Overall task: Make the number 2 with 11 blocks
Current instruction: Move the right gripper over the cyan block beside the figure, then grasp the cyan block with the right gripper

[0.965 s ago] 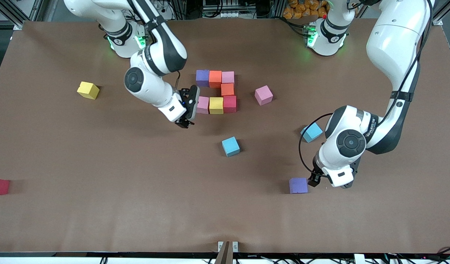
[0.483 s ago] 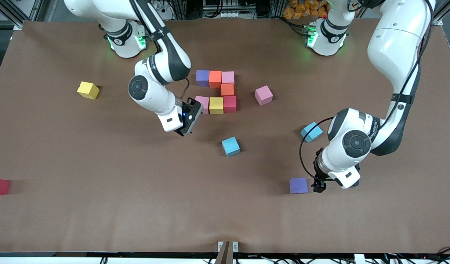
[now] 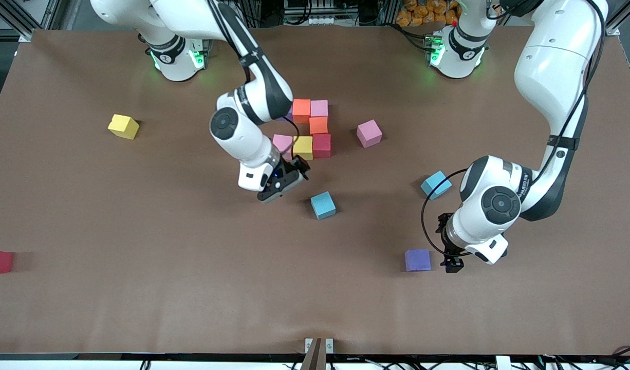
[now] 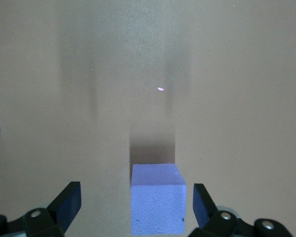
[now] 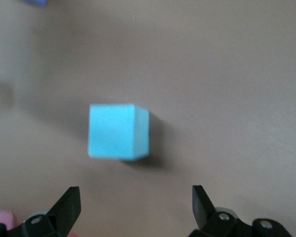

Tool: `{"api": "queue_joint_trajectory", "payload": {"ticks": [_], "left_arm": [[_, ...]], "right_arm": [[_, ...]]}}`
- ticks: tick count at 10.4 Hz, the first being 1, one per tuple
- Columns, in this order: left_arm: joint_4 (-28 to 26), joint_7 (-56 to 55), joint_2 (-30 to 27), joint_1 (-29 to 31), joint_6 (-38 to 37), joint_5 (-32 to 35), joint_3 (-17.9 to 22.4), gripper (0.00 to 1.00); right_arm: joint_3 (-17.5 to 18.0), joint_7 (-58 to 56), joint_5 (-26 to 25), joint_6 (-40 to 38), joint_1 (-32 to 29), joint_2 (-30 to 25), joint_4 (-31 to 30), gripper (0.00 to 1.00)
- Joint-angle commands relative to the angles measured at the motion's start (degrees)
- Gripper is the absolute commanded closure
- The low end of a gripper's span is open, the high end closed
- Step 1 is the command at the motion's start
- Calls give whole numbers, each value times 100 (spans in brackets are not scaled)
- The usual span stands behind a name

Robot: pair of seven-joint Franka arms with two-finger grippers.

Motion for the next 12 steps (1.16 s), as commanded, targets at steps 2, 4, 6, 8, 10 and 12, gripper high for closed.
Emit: {"api": "queue_joint_trajectory", "payload": {"ticks": [2,4,6,8,10,12], "left_arm": [[495,-194,318,-52,6,-100,44,0],[532,-194,363,-52,6,-109,53,0],[532,-185,380,-34,6,-100,53,0],[532,-168,372,-25,6,-100,53,0],[523,-159,372,-52,6,-100,53,0],[523,-176,363,-60,6,-100,44,0]], "right_arm": [[-164,998,5,69,55,1133,1269,0],[-164,1270,23,490,73,1556,1666,0],[-164,1542,23,509,221,1838,1931,0],[-164,1597,-38,509,257,1961,1984,0],[-164,1544,-39,509,301,2050,1984,0],[-164,1431,-48,509,301,2050,1984,15]]}}
